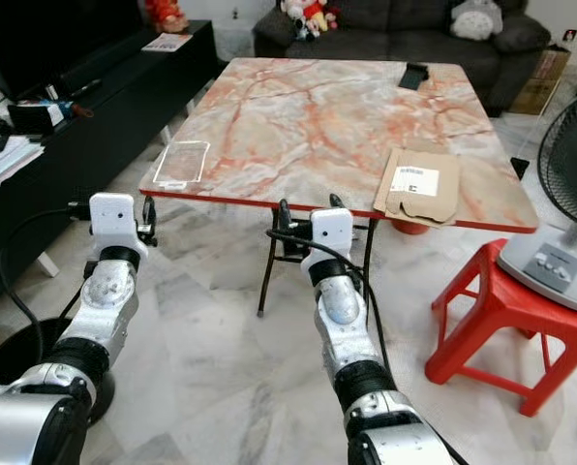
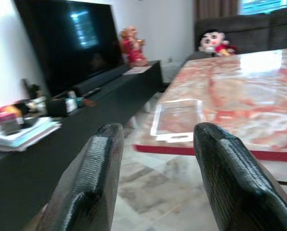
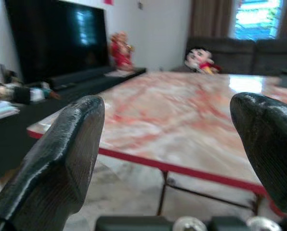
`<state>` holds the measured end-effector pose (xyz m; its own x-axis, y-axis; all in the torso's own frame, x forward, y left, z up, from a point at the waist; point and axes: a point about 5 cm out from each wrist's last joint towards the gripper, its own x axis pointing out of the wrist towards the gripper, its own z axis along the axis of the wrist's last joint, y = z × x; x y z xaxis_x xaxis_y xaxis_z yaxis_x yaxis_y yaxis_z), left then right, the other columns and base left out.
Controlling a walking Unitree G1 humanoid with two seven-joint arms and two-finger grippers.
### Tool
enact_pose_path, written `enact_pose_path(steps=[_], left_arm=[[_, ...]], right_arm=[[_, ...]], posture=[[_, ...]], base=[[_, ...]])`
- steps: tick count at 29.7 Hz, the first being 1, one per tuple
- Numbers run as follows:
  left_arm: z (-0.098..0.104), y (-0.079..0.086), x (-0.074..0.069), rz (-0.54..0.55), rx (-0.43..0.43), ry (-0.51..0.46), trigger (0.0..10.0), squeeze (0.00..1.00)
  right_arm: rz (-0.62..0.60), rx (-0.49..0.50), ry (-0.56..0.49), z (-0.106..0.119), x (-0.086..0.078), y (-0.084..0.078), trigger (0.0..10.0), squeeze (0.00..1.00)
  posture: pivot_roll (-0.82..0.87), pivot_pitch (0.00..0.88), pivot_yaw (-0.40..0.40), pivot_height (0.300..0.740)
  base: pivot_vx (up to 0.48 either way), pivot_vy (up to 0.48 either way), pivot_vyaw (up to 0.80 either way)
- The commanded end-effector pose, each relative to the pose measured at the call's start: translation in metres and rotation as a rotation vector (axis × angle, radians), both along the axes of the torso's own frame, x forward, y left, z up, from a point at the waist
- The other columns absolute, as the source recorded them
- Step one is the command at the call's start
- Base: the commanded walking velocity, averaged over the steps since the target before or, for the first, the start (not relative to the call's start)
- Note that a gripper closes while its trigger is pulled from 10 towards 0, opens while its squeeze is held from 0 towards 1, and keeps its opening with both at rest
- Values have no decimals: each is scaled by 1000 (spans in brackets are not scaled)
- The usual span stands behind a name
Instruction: Picking trash to rubbish bin
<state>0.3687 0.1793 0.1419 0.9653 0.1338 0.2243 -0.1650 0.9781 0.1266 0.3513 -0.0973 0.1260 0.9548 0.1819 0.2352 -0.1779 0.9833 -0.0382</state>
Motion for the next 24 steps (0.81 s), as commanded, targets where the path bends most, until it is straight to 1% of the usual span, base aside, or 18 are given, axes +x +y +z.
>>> enact_pose_path(steps=[1, 10, 13, 19, 24], left_arm=[[11, 3, 3, 15, 7, -28, 10000, 0], [14, 5, 4, 17, 11, -34, 10000, 0], [15, 4, 5, 17, 14, -39, 10000, 0], [16, 5, 5, 19, 17, -43, 10000, 0], [17, 5, 5, 22, 17, -43, 10000, 0]], right_arm=[[32, 13, -18, 6, 0, 8, 10000, 0], [30, -8, -23, 7, 1, 8, 10000, 0], [34, -16, -27, 8, 1, 9, 10000, 0], [39, -17, -27, 8, 0, 10, 10000, 0], [39, 1, -21, 8, 1, 10, 10000, 0]], posture=[[-74, 15, 46, 740], [-73, 17, 47, 740], [-73, 17, 47, 740], [-72, 17, 46, 740], [-73, 16, 46, 740]], base=[[446, 0, 0], [451, 0, 0], [461, 0, 569], [465, 0, 791], [465, 0, 0]])
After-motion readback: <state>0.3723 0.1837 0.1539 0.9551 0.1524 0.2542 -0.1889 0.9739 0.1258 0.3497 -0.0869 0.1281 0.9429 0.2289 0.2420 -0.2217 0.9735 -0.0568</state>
